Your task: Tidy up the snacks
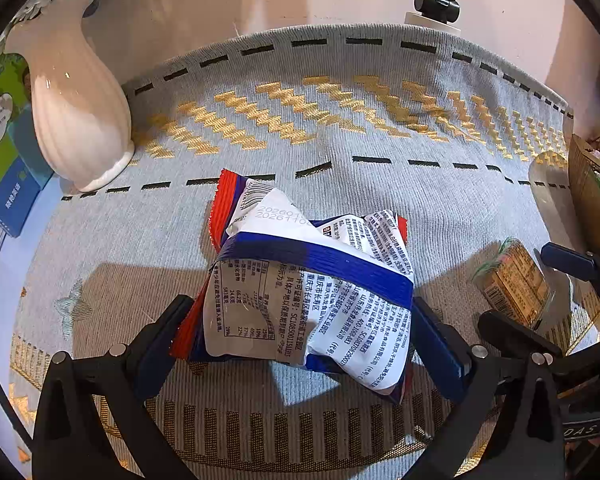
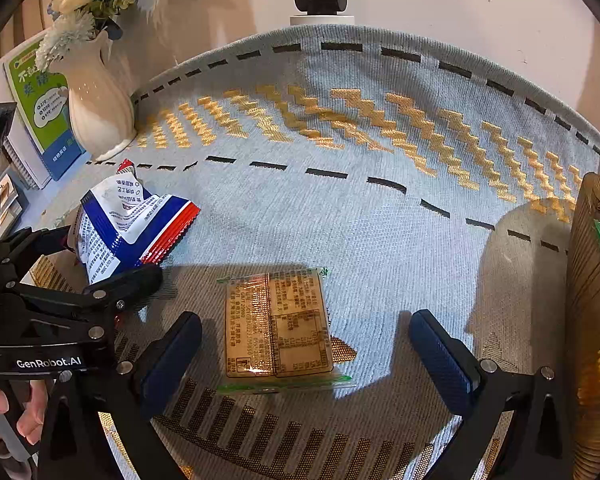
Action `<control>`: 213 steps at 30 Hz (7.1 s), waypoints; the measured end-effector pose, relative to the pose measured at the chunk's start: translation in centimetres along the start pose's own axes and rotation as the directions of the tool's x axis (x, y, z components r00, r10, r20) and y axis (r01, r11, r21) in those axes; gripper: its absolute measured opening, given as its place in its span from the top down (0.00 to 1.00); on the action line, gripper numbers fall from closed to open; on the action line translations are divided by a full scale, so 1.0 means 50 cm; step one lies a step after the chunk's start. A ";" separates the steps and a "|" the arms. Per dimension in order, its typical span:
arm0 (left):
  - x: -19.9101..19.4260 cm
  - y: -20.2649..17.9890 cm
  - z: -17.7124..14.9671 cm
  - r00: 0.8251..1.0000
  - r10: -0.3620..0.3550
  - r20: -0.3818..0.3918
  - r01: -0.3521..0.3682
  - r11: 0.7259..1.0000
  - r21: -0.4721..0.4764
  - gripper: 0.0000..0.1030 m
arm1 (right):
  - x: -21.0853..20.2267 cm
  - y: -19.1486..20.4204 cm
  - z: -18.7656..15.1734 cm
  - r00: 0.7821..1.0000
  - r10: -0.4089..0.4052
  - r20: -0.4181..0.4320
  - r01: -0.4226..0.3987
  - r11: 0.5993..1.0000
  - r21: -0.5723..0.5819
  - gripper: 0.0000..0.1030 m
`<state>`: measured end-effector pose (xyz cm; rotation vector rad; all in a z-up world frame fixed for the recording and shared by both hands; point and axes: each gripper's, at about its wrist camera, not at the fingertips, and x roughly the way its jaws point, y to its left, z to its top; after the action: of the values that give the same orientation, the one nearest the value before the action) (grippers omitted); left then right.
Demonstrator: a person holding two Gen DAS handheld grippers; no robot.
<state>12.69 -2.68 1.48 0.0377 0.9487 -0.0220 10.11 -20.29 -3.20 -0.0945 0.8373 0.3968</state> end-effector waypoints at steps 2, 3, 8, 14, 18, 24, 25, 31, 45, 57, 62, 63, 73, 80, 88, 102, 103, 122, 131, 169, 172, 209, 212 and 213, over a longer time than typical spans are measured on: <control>0.000 0.001 0.000 1.000 0.000 0.000 0.000 1.000 0.000 0.01 | 0.000 0.000 0.001 1.000 0.000 0.000 0.000 1.000 0.000 0.00; 0.000 0.000 0.000 1.000 0.000 0.000 0.000 1.000 0.000 0.01 | 0.000 0.000 0.001 1.000 0.000 0.000 0.000 1.000 0.000 0.00; 0.000 0.001 0.000 1.000 0.001 0.000 -0.001 1.000 -0.002 0.01 | 0.000 0.000 0.000 1.000 -0.001 -0.001 0.001 1.000 0.000 0.00; -0.001 0.000 0.000 1.000 0.001 0.000 -0.001 1.000 -0.002 0.01 | -0.001 0.000 -0.002 1.000 -0.001 -0.001 0.001 1.000 0.000 0.00; 0.000 0.000 0.000 1.000 0.001 0.000 -0.001 1.000 -0.002 0.00 | 0.000 0.000 -0.001 1.000 0.000 -0.001 0.000 1.000 0.000 0.00; -0.001 0.000 0.000 1.000 0.002 0.000 -0.002 1.000 -0.002 0.00 | 0.008 0.003 0.037 0.999 0.030 0.043 -0.028 0.999 -0.032 0.58; -0.001 0.000 0.000 1.000 0.003 0.000 -0.003 1.000 -0.002 0.00 | 0.007 0.003 0.038 0.998 0.050 0.044 -0.049 0.998 -0.031 0.58; -0.026 0.010 -0.010 0.998 -0.026 0.051 0.026 1.000 -0.005 0.37 | -0.004 -0.031 0.057 0.986 0.152 0.062 -0.154 0.987 0.044 0.58; -0.049 0.051 -0.018 0.985 -0.100 0.141 0.117 0.987 -0.114 0.39 | -0.029 -0.035 0.064 0.968 0.213 0.131 -0.222 0.973 0.061 0.58; -0.137 -0.034 0.045 0.978 -0.115 0.174 0.138 0.983 -0.123 0.39 | -0.218 -0.124 0.123 0.940 0.254 0.228 -0.278 0.957 0.084 0.58; -0.204 -0.163 0.138 0.953 -0.228 0.199 0.243 0.969 -0.051 0.39 | -0.322 -0.273 0.176 0.952 0.182 0.248 -0.225 0.962 0.157 0.58; -0.215 -0.193 0.155 0.945 -0.260 0.199 0.271 0.962 -0.031 0.39 | -0.336 -0.302 0.182 0.957 0.154 0.245 -0.199 0.964 0.174 0.58; -0.211 -0.469 0.238 0.882 -0.459 0.104 0.445 0.885 0.133 0.39 | -0.363 -0.569 0.166 0.990 0.026 0.138 -0.077 0.923 0.376 0.58; -0.134 -0.572 0.229 0.907 -0.416 -0.060 0.420 0.888 0.189 0.18 | -0.324 -0.641 0.139 0.999 0.030 0.035 -0.043 0.895 0.443 0.17; -0.155 -0.561 0.232 0.903 -0.430 -0.019 0.426 0.886 0.186 0.16 | -0.335 -0.634 0.136 0.999 0.001 0.046 -0.021 0.900 0.436 0.14; -0.233 -0.526 0.233 0.934 -0.345 0.090 0.324 0.927 0.188 0.13 | -0.417 -0.577 0.125 0.992 -0.004 0.127 -0.052 0.901 0.431 0.14; -0.237 -0.521 0.226 0.946 -0.307 0.104 0.285 0.940 0.187 0.13 | -0.426 -0.566 0.120 0.991 -0.012 0.136 -0.047 0.904 0.425 0.14; -0.193 -0.505 0.001 0.994 -0.037 0.099 0.032 0.998 0.049 0.13 | -0.427 -0.354 -0.123 0.938 -0.238 0.252 0.215 0.970 0.116 0.10; -0.191 -0.553 -0.037 0.988 0.041 0.149 -0.046 0.999 0.028 0.13 | -0.409 -0.410 -0.163 0.953 -0.204 0.226 0.163 0.969 0.185 0.10; -0.196 -0.580 -0.032 0.976 0.114 0.187 -0.120 0.992 0.023 0.13 | -0.396 -0.429 -0.173 0.962 -0.172 0.212 0.130 0.972 0.198 0.10; -0.194 -0.582 -0.033 0.975 0.118 0.186 -0.124 0.992 0.022 0.13 | -0.393 -0.432 -0.173 0.963 -0.171 0.207 0.130 0.971 0.200 0.10; -0.192 -0.564 -0.036 0.977 0.109 0.184 -0.109 0.994 -0.013 0.12 | -0.399 -0.420 -0.162 0.960 -0.159 0.232 0.115 0.975 0.191 0.10; -0.191 -0.563 -0.037 0.977 0.109 0.184 -0.108 0.994 -0.012 0.12 | -0.397 -0.423 -0.163 0.961 -0.156 0.229 0.112 0.974 0.195 0.10; -0.190 -0.564 -0.036 0.977 0.109 0.184 -0.108 0.994 -0.011 0.12 | -0.396 -0.424 -0.163 0.961 -0.156 0.227 0.112 0.974 0.197 0.10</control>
<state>4.67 -30.76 7.53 0.0853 0.7605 0.0748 0.46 -47.81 4.42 0.0665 0.6191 0.1963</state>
